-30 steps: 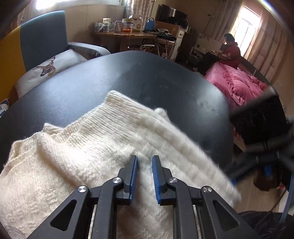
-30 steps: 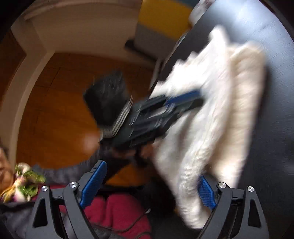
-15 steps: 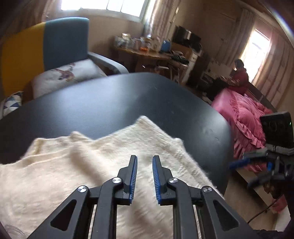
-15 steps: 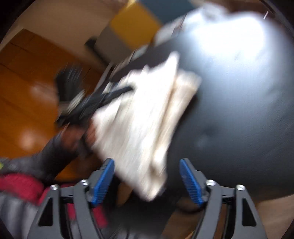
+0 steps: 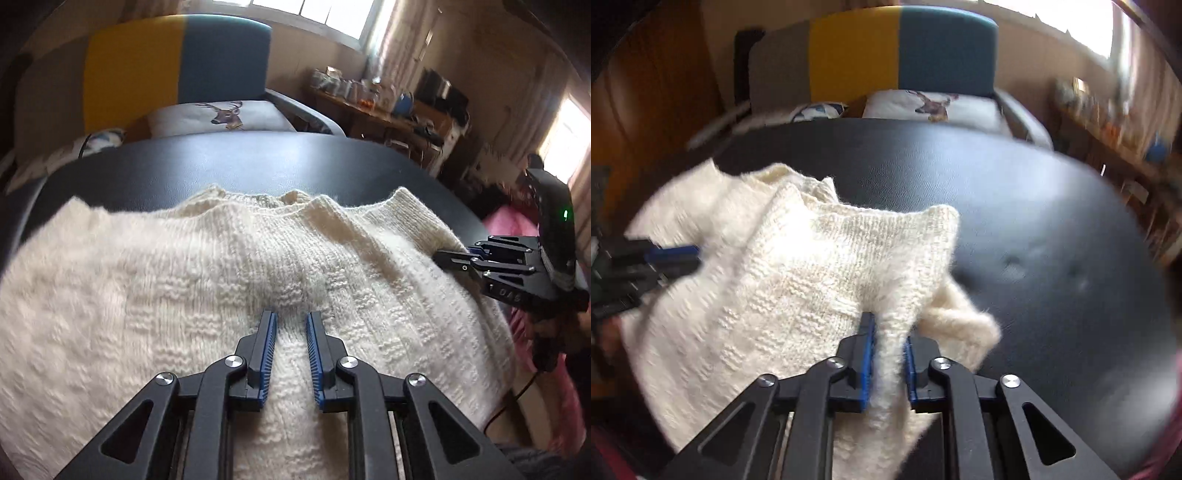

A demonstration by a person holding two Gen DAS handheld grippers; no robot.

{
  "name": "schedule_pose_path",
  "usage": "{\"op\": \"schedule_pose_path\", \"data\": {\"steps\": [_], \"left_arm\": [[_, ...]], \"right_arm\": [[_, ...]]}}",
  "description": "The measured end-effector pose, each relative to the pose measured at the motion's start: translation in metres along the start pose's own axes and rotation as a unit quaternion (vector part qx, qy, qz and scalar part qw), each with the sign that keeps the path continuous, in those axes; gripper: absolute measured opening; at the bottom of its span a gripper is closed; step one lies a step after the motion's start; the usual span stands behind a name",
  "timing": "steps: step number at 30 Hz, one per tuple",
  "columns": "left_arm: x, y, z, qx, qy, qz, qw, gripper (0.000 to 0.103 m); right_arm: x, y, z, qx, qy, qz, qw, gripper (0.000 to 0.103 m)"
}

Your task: Fold clothes

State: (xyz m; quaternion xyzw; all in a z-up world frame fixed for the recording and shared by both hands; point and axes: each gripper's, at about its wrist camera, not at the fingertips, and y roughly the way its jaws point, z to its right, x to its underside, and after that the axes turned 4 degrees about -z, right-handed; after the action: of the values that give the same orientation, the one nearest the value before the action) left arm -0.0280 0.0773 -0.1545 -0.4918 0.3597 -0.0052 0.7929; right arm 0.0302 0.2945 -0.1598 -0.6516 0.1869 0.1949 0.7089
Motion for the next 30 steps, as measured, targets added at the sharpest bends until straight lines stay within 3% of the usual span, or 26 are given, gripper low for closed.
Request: {"op": "schedule_pose_path", "data": {"steps": [1,3,6,8,10,12,13,15,17,20,23,26,30], "left_arm": [[0.003,0.0,-0.001,0.005,-0.011,0.004,0.9999,0.016],[0.005,0.001,-0.003,0.017,-0.036,0.004,0.9992,0.016],[0.005,0.003,-0.002,0.027,-0.064,-0.003,0.9976,0.016],[0.003,0.002,-0.001,0.026,-0.064,-0.004,0.9976,0.017],[0.001,-0.007,-0.007,0.043,-0.075,-0.005,0.9962,0.017],[0.003,-0.03,-0.02,0.049,-0.089,0.016,0.9947,0.017],[0.005,-0.044,-0.026,0.048,-0.095,0.031,0.9939,0.017],[0.01,-0.073,-0.045,0.041,-0.104,0.061,0.9918,0.02],[0.02,-0.104,-0.072,0.025,-0.115,0.087,0.9892,0.022],[0.04,-0.142,-0.121,-0.009,-0.136,0.107,0.985,0.026],[0.065,-0.158,-0.171,0.005,-0.174,0.089,0.9806,0.028],[0.086,-0.157,-0.203,0.078,-0.198,0.07,0.9747,0.03],[0.1,-0.137,-0.223,0.133,-0.228,0.058,0.9628,0.035]], "right_arm": [[0.0,0.001,0.003,0.027,-0.008,-0.002,1.0,0.012],[0.008,0.017,0.028,0.043,0.028,-0.027,0.998,0.011],[0.006,0.021,0.045,0.027,0.062,-0.016,0.998,0.011],[-0.001,0.02,0.039,0.03,0.048,-0.016,0.998,0.015],[-0.011,0.016,0.038,0.031,0.049,-0.019,0.998,0.025],[-0.02,0.0,0.038,0.028,0.071,0.005,0.997,0.055],[-0.023,-0.012,0.038,0.025,0.083,0.03,0.996,0.064],[-0.032,-0.033,0.03,-0.011,0.101,0.08,0.992,0.085],[-0.04,-0.046,0.017,-0.068,0.114,0.109,0.985,0.091],[-0.051,-0.039,-0.02,-0.173,0.106,0.096,0.975,0.091],[-0.052,-0.024,-0.066,-0.234,0.084,0.066,0.966,0.091],[-0.057,-0.01,-0.107,-0.235,0.042,0.042,0.97,0.091],[-0.053,0.006,-0.129,-0.212,0.009,0.005,0.977,0.091]]}}
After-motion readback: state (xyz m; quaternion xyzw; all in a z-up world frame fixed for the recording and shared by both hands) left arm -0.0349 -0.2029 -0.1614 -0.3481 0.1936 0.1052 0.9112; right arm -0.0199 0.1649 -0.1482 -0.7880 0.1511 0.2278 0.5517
